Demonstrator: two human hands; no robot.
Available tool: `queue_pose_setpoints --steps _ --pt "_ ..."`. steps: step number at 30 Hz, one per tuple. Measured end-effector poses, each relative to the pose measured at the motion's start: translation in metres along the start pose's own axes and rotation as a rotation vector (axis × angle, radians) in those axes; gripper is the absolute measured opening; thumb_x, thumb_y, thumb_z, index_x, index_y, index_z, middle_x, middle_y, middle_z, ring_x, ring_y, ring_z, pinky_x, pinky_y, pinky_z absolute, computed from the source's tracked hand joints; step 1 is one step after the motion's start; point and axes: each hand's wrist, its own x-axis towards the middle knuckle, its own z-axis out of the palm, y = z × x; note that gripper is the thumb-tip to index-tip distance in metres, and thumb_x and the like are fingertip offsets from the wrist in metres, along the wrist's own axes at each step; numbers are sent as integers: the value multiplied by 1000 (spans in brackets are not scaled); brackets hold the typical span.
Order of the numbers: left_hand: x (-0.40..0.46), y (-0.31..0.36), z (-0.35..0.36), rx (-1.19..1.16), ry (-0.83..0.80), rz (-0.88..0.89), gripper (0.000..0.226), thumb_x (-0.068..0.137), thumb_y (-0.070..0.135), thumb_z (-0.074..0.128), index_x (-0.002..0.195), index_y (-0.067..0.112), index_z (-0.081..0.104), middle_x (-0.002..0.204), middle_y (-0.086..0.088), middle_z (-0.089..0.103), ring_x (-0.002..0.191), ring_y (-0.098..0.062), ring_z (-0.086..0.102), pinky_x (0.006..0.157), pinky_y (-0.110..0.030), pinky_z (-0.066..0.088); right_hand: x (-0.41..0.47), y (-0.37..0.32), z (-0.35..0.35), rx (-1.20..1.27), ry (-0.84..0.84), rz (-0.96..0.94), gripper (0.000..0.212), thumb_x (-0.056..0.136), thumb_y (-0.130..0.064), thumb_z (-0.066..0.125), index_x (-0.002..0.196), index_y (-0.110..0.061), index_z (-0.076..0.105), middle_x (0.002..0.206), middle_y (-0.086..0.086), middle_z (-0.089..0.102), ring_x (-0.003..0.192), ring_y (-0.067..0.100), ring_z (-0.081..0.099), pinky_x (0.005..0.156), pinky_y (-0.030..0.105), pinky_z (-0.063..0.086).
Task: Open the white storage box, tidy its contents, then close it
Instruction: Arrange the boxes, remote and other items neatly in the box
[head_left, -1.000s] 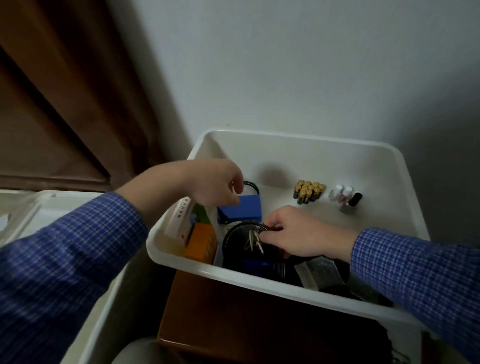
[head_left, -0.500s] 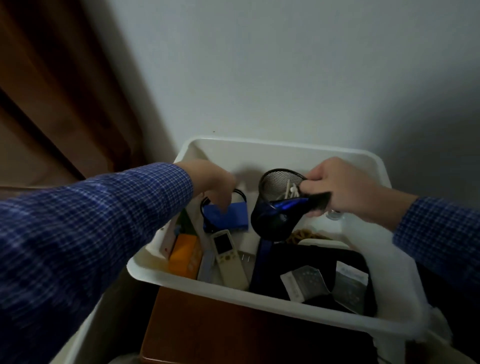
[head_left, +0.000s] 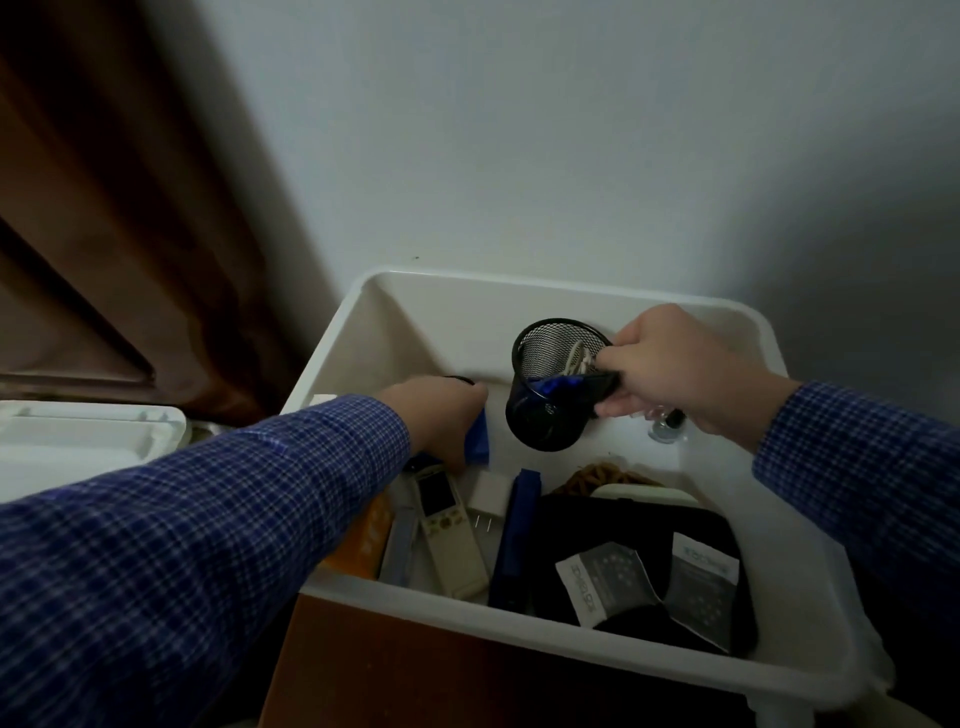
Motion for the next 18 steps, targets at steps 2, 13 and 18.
queue_pose_setpoints --steps 2,13,18 --pt "-1 2 0 36 32 19 54 75 39 79 117 16 54 109 -4 61 95 -26 62 83 -44 58 5 -1 3 57 11 32 16 91 -4 62 92 12 66 72 22 74 68 32 76 78 48 62" --pt "-27 -31 -23 -460 187 -252 72 56 33 91 106 19 41 92 3 51 74 -11 53 49 -25 43 23 -10 20 299 42 127 11 92 3 59 96 13 61 69 18 74 54 20 72 47 21 55" --pt "-40 -36 -34 -601 176 -356 76 56 25 92 111 15 42 93 -1 53 76 -16 54 49 -26 41 32 -8 38 301 27 173 12 92 2 61 101 11 62 82 24 72 69 28 76 62 33 63"
